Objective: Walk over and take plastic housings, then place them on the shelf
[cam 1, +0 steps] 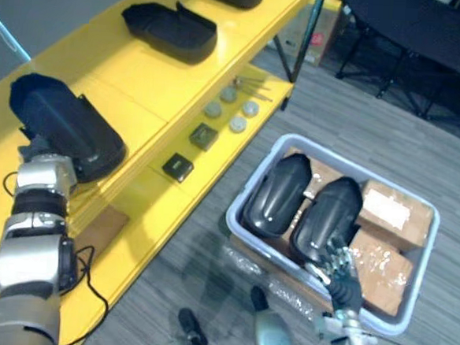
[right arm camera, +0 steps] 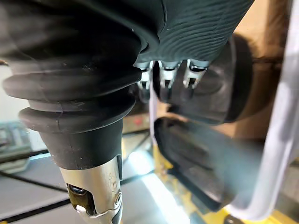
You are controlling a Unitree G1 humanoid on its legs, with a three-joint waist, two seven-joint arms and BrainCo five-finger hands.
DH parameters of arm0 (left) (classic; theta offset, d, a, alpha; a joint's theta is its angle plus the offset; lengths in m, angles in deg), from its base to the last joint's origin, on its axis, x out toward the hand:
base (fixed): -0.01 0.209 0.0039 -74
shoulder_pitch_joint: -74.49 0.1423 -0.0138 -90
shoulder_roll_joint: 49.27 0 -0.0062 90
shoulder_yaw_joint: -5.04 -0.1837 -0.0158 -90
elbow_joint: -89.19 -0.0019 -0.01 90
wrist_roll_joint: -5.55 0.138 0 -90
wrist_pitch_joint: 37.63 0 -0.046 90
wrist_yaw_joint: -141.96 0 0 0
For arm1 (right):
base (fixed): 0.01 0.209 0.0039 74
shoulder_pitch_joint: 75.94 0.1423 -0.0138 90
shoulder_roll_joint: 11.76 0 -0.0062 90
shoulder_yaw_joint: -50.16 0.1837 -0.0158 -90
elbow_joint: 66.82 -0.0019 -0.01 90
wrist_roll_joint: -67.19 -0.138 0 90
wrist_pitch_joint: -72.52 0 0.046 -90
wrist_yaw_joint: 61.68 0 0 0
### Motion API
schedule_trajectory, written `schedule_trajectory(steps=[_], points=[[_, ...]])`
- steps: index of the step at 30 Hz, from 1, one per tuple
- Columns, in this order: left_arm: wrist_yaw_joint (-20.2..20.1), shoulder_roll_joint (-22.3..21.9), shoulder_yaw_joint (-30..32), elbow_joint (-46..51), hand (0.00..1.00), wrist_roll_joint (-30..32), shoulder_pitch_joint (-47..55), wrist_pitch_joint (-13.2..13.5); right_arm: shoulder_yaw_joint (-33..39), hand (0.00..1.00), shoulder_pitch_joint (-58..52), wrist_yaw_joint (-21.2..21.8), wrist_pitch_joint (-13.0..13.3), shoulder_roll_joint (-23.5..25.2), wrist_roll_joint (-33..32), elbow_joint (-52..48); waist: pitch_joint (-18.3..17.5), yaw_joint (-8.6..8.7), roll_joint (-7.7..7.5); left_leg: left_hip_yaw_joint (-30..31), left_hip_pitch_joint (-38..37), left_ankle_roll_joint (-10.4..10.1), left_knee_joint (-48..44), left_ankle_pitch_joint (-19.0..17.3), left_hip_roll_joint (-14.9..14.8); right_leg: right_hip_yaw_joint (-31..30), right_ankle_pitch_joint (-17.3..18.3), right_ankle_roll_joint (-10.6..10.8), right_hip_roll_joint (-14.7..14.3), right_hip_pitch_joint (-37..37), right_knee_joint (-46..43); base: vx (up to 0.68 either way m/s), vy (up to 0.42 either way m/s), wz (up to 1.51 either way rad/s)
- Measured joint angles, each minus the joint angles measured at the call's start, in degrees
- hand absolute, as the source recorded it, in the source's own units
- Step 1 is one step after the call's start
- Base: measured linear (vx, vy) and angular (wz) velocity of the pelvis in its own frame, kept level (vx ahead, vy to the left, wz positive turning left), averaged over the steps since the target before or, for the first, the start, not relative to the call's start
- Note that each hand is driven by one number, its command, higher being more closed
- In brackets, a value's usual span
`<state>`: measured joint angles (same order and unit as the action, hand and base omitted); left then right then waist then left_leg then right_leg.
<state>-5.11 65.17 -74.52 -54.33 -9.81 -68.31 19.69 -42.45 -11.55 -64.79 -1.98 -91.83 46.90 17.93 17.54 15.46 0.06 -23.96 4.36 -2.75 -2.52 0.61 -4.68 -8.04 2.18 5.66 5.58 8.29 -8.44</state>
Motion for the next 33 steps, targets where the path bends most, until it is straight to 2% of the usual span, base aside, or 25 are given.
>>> schedule_trajectory(steps=[2, 3, 9, 12, 19, 23, 27, 28, 30, 33], points=[[0.3, 0.0, 0.0, 0.0, 1.00, -0.7, -0.2, 0.0, -0.6, 0.00, 0.0, -0.6, 0.0, -0.3, -0.4, 0.0, 0.3, -0.27, 0.03, 0.0, 0.0, 0.0, -0.1, 0.0, 0.0, 0.0, 0.0, 0.0, 0.0, 0.0, 0.0, 0.00, 0.000, 0.00], [0.7, 0.0, 0.0, -0.2, 0.00, -1.3, -0.2, 0.0, -1.1, 0.00, 0.0, -0.7, 0.1, -0.4, -0.8, 0.0, 0.3, -0.35, 0.02, 0.0, 0.1, 0.0, -0.2, 0.0, -0.1, 0.0, 0.0, 0.0, -0.1, 0.0, 0.0, 0.00, 0.000, 0.00], [1.8, 0.6, 0.0, -0.7, 0.00, -2.8, -1.0, 0.4, -2.2, 0.00, 0.0, -0.7, 1.1, -0.9, -1.5, 0.1, 0.3, -0.51, 0.04, 0.0, 1.4, 0.1, -2.6, -1.1, -0.8, 0.0, 0.0, 0.0, -0.2, 0.3, -0.3, 0.00, 0.000, 0.00], [1.8, 1.0, 0.0, -0.7, 0.00, -2.8, -1.3, 1.5, -3.2, 0.00, 0.0, -0.7, 1.6, -1.2, -2.0, 0.1, 1.3, -0.61, 0.09, 0.0, 1.9, 0.1, -4.1, -1.8, -1.1, -0.1, 0.1, -0.1, -0.3, 0.7, -1.1, -0.01, -0.001, -0.03], [1.9, 1.9, 0.0, -1.2, 0.00, -4.1, -1.3, 2.1, -4.4, 0.00, 0.0, -0.8, 1.8, -1.9, -2.5, 1.5, 1.4, -0.52, 0.23, -0.1, 2.4, -0.1, -5.1, -2.2, -1.7, 0.0, 0.2, -0.3, -0.6, 1.0, -1.4, 0.00, 0.000, -0.01], [4.4, 2.0, 0.0, -1.2, 0.00, -5.1, -1.5, 3.5, -4.4, 0.00, 0.0, -1.0, 2.0, -2.3, -2.4, 1.5, 1.4, -0.46, 0.33, 0.0, 3.6, -0.1, -5.9, -2.4, -1.9, 0.0, 0.3, -0.3, -0.7, 1.9, -1.8, 0.00, 0.000, 0.00], [9.7, 2.4, 0.1, -1.7, 0.00, -5.4, -3.2, 6.5, -5.0, 0.00, 0.0, -2.0, 4.6, -2.3, -2.4, 1.3, 1.4, -0.61, 0.33, 0.0, 3.4, -0.1, -5.9, -2.4, -1.9, 0.1, 0.3, -0.3, -0.7, 1.7, -1.8, 0.00, 0.000, 0.00], [11.0, 3.5, 0.1, -1.7, 0.00, -5.6, -4.1, 8.0, -5.2, 0.00, 0.0, -2.0, 5.5, -2.3, -2.4, 1.1, 1.4, -0.58, 0.33, 0.0, 3.2, -0.1, -5.9, -2.4, -1.9, 0.0, 0.3, -0.3, -0.7, 1.6, -1.9, 0.00, 0.000, 0.00], [11.8, 5.6, 0.1, -1.7, 0.00, -5.5, -5.2, 10.7, -5.1, 0.00, 0.1, -2.3, 7.3, -2.3, -2.4, 1.0, 1.4, -0.52, 0.33, 0.0, 2.6, -0.1, -5.6, -2.4, -1.8, 0.0, 0.3, -0.3, -0.6, 1.2, -1.9, 0.00, -0.001, -0.02], [11.9, 7.6, 0.0, -1.6, 0.00, -3.8, -6.3, 14.0, -4.1, 0.00, 0.4, -2.5, 8.5, -2.3, -2.6, 0.5, 1.4, -0.57, 0.36, 0.2, 0.9, -0.1, -4.8, -2.4, -1.6, 0.1, 0.4, -0.3, -0.6, -0.5, -1.3, 0.00, 0.000, 0.00]])
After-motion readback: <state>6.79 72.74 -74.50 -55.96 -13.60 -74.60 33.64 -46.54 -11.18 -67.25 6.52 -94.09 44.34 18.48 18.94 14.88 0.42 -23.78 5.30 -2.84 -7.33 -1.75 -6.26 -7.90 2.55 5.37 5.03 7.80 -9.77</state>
